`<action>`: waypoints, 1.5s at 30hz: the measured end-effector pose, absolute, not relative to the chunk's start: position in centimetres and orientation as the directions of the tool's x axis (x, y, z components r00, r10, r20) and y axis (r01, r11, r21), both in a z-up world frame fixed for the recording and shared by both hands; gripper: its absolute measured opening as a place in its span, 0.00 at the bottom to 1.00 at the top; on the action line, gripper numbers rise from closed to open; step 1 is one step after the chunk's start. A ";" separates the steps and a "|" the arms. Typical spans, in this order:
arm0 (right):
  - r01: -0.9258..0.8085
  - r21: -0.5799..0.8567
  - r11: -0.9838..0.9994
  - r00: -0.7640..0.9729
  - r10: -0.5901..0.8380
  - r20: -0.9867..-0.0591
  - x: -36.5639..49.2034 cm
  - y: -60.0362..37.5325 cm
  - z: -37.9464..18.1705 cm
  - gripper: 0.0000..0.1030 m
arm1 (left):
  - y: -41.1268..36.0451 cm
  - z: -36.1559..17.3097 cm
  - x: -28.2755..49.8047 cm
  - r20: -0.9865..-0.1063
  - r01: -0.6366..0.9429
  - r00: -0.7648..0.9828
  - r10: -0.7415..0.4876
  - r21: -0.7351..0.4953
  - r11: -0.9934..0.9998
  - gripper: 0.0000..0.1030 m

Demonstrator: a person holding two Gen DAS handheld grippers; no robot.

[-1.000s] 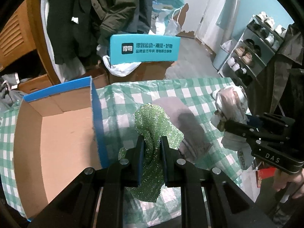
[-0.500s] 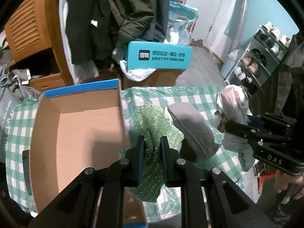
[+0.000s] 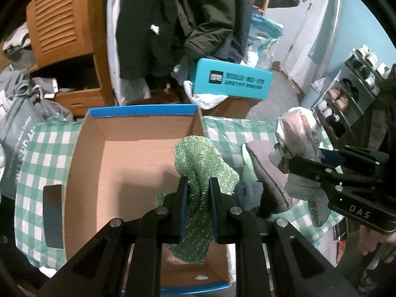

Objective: Organize soft objects
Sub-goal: 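Carry the green sponge with the left tool over the cardboard box, then release the sponge into the box while the right tool drops the crumpled cloth in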

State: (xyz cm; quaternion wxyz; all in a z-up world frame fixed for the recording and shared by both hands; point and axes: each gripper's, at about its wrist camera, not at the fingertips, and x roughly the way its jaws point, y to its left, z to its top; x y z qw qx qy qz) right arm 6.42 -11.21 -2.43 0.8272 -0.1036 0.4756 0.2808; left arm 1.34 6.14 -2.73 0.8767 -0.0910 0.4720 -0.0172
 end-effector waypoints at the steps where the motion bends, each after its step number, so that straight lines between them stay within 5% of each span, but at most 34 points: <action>1: -0.568 0.096 0.818 0.387 0.368 -0.846 6.4 -10.8 -2.4 0.30 | 6.5 -2.8 1.2 -0.825 -0.063 0.555 -0.111 -0.175 0.983 0.16; 31: -0.663 0.183 0.726 0.199 0.406 -0.892 6.8 1.7 -6.3 0.30 | 14.7 -6.4 -0.3 -0.870 -0.215 0.492 -0.031 -0.156 0.964 0.17; 37: -0.662 0.179 0.728 0.194 0.397 -0.897 7.2 2.0 -6.8 0.36 | 15.1 -6.7 -0.2 -0.877 -0.232 0.480 -0.008 -0.136 0.963 0.34; 45: -0.644 0.148 0.750 0.238 0.381 -0.893 7.6 1.1 -6.1 0.51 | 15.1 -6.9 -0.2 -0.883 -0.239 0.469 -0.014 -0.142 0.961 0.42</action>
